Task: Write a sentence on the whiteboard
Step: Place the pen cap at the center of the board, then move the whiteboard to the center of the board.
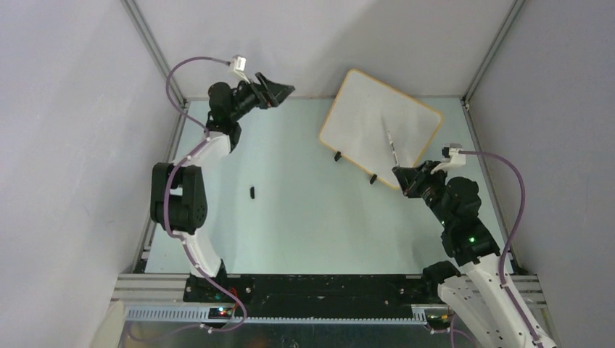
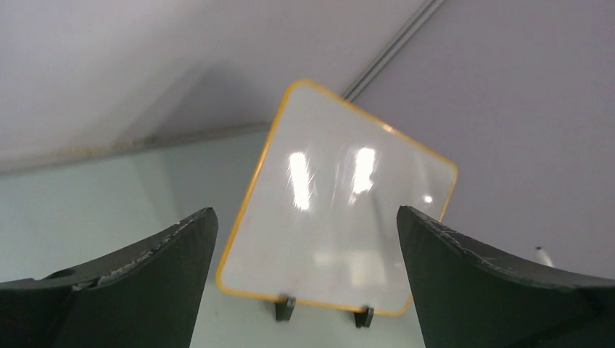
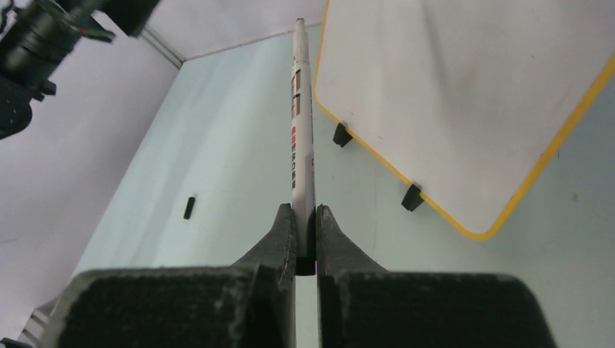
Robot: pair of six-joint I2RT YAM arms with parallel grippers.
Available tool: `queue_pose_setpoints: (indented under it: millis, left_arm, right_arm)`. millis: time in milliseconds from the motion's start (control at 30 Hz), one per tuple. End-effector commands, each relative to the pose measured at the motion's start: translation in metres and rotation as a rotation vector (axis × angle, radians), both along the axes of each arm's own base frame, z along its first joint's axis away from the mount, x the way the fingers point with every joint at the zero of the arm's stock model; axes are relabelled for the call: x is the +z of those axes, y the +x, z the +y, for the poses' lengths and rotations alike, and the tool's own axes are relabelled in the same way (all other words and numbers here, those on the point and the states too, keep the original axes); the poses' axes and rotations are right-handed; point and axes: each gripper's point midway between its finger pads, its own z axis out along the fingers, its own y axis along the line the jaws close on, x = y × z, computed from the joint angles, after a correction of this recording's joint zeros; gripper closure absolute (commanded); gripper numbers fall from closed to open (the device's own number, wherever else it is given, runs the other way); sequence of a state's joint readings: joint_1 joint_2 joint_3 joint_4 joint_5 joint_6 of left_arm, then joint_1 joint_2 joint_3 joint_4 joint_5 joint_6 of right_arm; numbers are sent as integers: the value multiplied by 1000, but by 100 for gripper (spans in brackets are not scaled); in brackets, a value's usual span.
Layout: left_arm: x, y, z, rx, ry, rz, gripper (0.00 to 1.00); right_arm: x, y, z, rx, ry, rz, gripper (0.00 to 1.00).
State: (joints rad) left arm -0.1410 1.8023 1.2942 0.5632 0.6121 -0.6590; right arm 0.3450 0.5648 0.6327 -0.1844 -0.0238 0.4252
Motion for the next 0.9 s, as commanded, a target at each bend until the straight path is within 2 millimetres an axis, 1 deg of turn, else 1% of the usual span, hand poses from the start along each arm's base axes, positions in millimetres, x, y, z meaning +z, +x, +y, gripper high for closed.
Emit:
queue_pose_setpoints:
  millis: [0, 33, 67, 100, 200, 233, 267, 300, 333, 367, 400, 433, 467, 500, 533, 567, 633, 667, 700, 733, 800, 867]
  left_arm:
    - [29, 25, 21, -49, -171, -33, 1]
    - [21, 36, 30, -95, -227, -96, 0]
    - [45, 36, 29, -167, -353, -69, 0]
    - [50, 41, 27, -246, -416, -83, 1]
    - [42, 54, 16, -282, -427, -86, 1]
    - [35, 62, 5, -283, -387, -80, 1]
    - [28, 66, -1, -287, -349, -65, 0]
    - [16, 77, -13, -271, -277, -34, 1]
    - [9, 78, -25, -275, -233, -25, 1]
    - [-1, 86, -29, -258, -158, -15, 1]
    - [-5, 87, -38, -261, -132, -12, 0]
    - [-12, 93, -41, -256, -102, -7, 1]
    - [-31, 99, -46, -255, -97, 36, 1]
    - [-21, 104, -47, -257, -96, 11, 1]
    - [-39, 110, -51, -264, -99, 43, 1]
    - [-31, 113, -54, -272, -111, 25, 1]
    - [-38, 119, -62, -279, -111, 34, 1]
    - [-46, 121, -71, -285, -88, 42, 0]
    - [-50, 123, -75, -278, -74, 49, 0]
    - [-57, 123, -86, -286, -45, 58, 1]
    - [-67, 122, -100, -301, -28, 66, 1]
    - [-76, 121, -109, -309, -34, 83, 1]
  right_arm:
    - [18, 1, 3, 55, 16, -28, 100]
    - [17, 3, 6, 71, 20, -21, 100]
    - [18, 5, 4, 66, 25, -24, 100]
    - [17, 6, 5, 73, 27, -18, 100]
    - [18, 12, 2, 71, 33, -20, 100]
    - [20, 14, 0, 64, 36, -28, 100]
    - [21, 15, 1, 72, 40, -28, 100]
    - [23, 16, -2, 65, 42, -31, 100]
    - [26, 16, -1, 74, 46, -36, 100]
    - [28, 17, -3, 69, 47, -40, 100]
    - [31, 16, -3, 77, 49, -48, 100]
    - [32, 16, -5, 73, 50, -54, 100]
    - [36, 14, -5, 81, 52, -64, 100]
    - [39, 14, -7, 74, 53, -70, 100]
    - [41, 13, -7, 82, 54, -79, 100]
    - [42, 13, -9, 78, 53, -84, 100]
    - [46, 12, -10, 80, 48, -98, 100]
    - [47, 12, -11, 77, 45, -102, 100]
    - [48, 11, -12, 79, 43, -106, 100]
    - [49, 12, -13, 76, 45, -107, 100]
    - [50, 11, -12, 84, 51, -109, 100]
    - [51, 10, -11, 93, 56, -111, 100]
